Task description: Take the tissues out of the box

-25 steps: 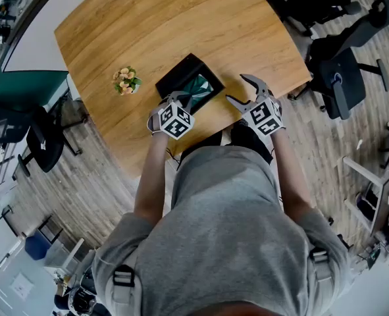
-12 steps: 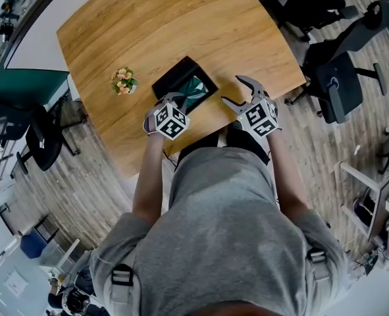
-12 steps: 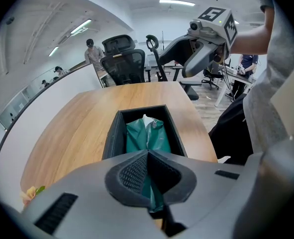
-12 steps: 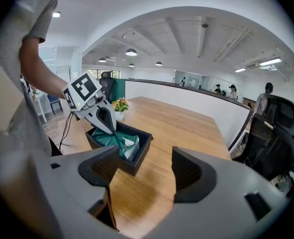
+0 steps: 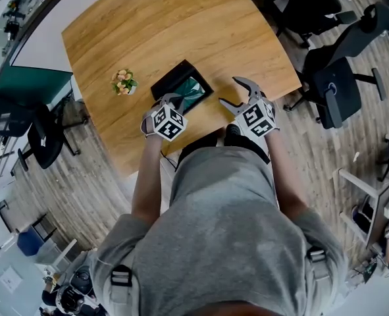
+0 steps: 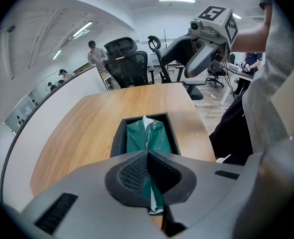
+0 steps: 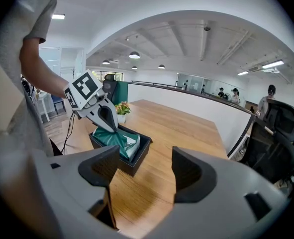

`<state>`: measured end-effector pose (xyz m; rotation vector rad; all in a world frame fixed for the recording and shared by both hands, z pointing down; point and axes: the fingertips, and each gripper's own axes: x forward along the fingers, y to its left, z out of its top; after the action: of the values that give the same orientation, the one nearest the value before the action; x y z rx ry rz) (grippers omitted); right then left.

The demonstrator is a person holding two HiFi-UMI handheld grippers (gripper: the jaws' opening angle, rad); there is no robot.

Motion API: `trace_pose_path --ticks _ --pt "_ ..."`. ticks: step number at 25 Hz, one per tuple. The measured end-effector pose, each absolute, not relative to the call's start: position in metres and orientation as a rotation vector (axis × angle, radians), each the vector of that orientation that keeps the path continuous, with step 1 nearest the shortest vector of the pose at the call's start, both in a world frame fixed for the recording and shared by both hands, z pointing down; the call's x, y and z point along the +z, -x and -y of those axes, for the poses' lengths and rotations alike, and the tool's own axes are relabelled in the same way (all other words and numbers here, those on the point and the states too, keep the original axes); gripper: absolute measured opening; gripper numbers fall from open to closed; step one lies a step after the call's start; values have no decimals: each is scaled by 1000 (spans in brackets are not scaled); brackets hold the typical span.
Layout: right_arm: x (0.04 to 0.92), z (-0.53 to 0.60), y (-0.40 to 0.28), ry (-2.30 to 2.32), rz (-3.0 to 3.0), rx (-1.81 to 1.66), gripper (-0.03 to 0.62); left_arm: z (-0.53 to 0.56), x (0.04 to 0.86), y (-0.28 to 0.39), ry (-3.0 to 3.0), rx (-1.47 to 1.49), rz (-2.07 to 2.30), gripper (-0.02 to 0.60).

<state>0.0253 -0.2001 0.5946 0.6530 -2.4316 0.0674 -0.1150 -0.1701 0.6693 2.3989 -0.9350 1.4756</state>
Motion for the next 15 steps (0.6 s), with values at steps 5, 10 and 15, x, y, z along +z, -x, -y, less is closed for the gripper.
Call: trace_pose_path --ticks 5,10,15 --pt "586 200 -32 -629 2443 39 339 176 653 110 -2402 1473 983 20" --pt "577 204 -45 -636 2455 28 339 180 638 102 -2408 1496 1019 20" --pt "571 205 -54 -624 2478 15 337 179 626 96 -2399 1514 1047 20"
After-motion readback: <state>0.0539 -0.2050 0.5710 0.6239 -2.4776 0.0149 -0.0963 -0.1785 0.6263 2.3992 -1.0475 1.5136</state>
